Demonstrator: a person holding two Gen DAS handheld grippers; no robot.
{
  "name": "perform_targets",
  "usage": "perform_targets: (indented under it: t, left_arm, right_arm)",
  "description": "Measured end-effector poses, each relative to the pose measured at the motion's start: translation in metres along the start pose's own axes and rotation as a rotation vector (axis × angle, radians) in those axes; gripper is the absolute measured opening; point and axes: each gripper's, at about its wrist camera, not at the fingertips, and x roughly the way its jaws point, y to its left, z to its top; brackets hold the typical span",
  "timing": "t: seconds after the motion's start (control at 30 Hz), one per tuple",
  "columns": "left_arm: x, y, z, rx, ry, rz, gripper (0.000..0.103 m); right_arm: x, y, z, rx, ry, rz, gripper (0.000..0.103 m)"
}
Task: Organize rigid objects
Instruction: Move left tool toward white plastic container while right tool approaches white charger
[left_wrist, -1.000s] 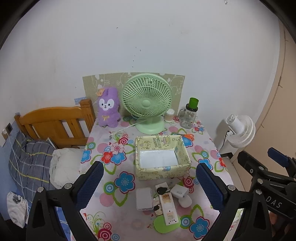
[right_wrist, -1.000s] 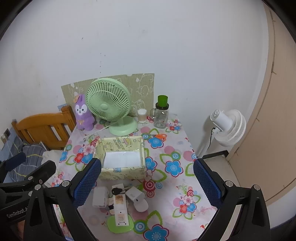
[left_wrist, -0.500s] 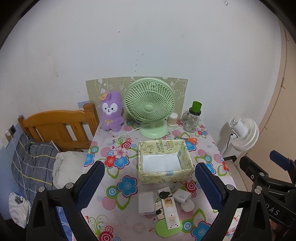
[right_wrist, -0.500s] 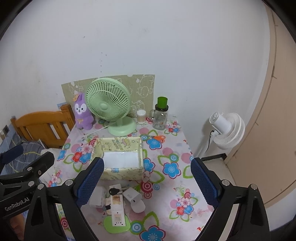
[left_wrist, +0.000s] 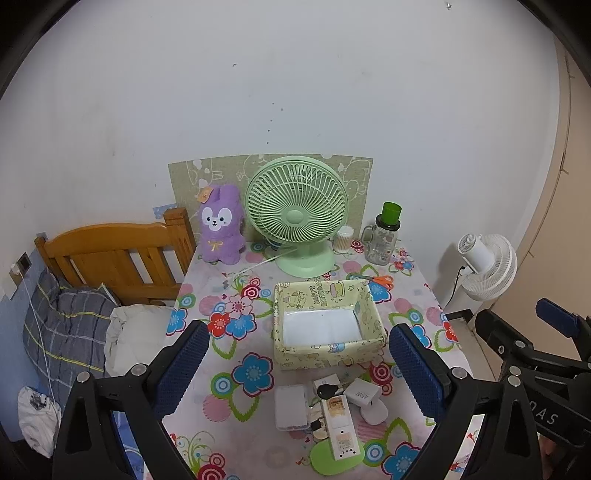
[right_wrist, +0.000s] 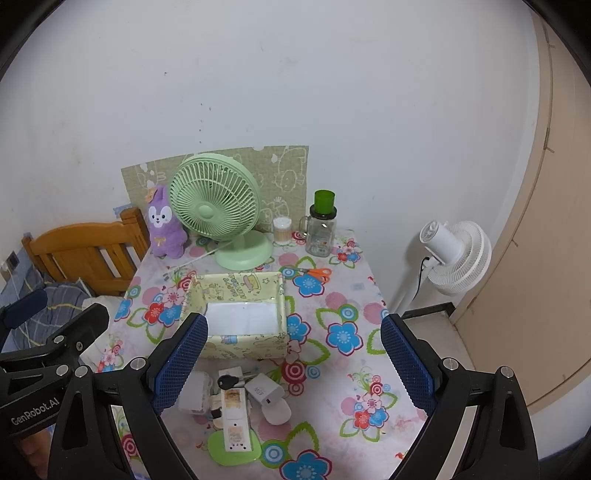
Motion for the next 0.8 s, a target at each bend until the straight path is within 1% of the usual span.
perform_targets:
  t: [0.17, 0.37, 0.53, 0.67, 0.8]
  left_arm:
    - [0.003, 0.0, 0.001, 0.001, 0.002, 0.001, 0.099]
    - [0.015, 0.001, 0.001, -0.005, 0.027, -0.005, 0.099]
    - [0.033, -0.001, -0.003, 0.005, 0.043, -0.01, 0.099]
    - [0.05, -0.002, -0.009, 0.021, 0.055, -0.012, 0.099]
    - [0.072, -0.001, -0.021, 0.018, 0.08, -0.038, 0.099]
  right_arm:
    - [0.007, 0.0, 0.003, 0.002, 0.011, 0.005, 0.096]
    - [0.023, -0.001, 0.004, 0.005, 0.04, 0.013, 0.096]
    - [0.043, -0.003, 0.001, 0.005, 0.074, 0.022, 0.096]
    - [0.064, -0.007, -0.006, 0.017, 0.112, 0.048, 0.096]
    - [0.083, -0.01, -0.018, 0.032, 0.132, 0.068, 0.096]
